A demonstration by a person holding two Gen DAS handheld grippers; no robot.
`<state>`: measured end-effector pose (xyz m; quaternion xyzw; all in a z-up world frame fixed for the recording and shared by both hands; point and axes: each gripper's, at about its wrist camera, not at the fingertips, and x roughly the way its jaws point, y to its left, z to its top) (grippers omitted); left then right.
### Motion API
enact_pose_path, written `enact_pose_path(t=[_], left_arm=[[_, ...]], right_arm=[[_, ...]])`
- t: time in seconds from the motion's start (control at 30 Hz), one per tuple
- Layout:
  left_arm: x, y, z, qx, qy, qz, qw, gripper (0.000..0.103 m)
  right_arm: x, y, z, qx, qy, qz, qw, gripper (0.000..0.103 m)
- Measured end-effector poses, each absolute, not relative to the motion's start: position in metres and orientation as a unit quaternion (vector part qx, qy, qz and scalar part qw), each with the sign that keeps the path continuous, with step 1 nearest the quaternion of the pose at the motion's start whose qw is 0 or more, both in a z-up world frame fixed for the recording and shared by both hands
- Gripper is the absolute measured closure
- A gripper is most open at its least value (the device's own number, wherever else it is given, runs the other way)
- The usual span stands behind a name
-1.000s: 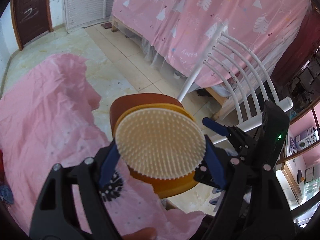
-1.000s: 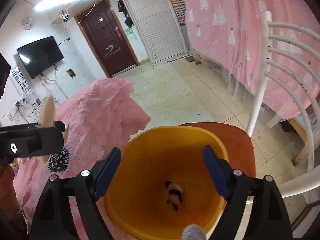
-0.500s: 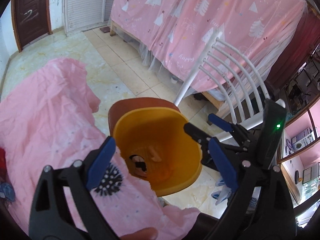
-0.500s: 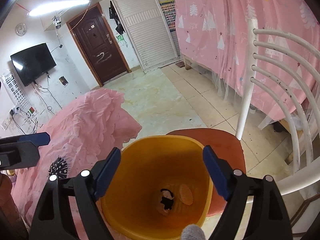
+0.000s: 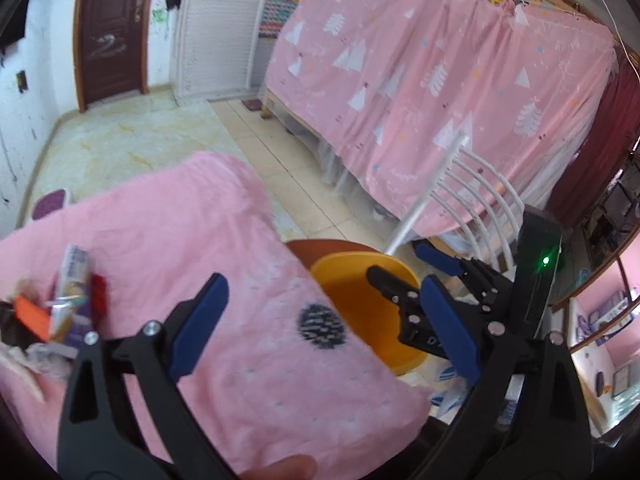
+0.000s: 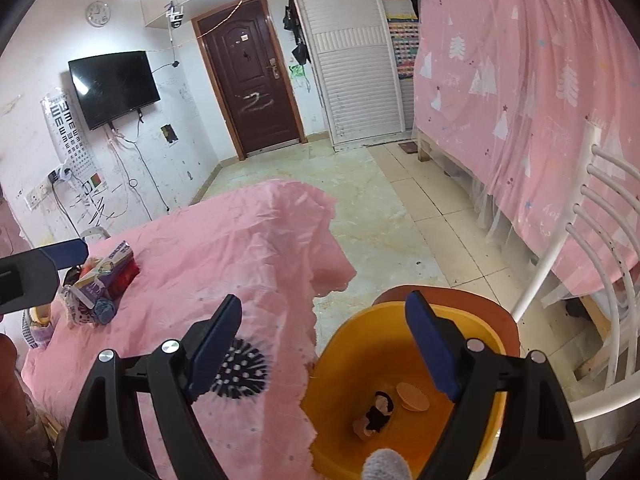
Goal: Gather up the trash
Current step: 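Move both open tools back over the bed clutter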
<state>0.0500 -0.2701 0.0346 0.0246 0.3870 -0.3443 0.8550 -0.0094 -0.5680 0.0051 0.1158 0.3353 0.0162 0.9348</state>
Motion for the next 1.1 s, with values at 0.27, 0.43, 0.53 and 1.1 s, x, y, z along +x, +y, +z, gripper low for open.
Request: enact_pose_path(t=[0.27,0.43,0.53,1.1], left_arm=[[0.051,-0.168,0.051,0.048,0.308,-0.231,0.922,0.007],[0.07,-0.099,0.046,0.03,0.305,-0.162,0.938,0.007],[0.079,-0.059,0.039,0.016,0.313,-0.126,0.941,0.007],[0.025,0.037,-0.009,-0.036,0.44,-0.135,0.887,0.006]], right_arm=[[0.004,-0.507,0.025,0.08,0.331,0.058,0.939,0.029],[0.015,-0.469,0.031,0.059,0.332,0.081,0.938,0.028],[0.021,-0.449,0.033,0.053,0.333,0.093,0.937,0.029],[0.03,-0.369,0.032,0.02,0.335,0.17,0.927,0.029]])
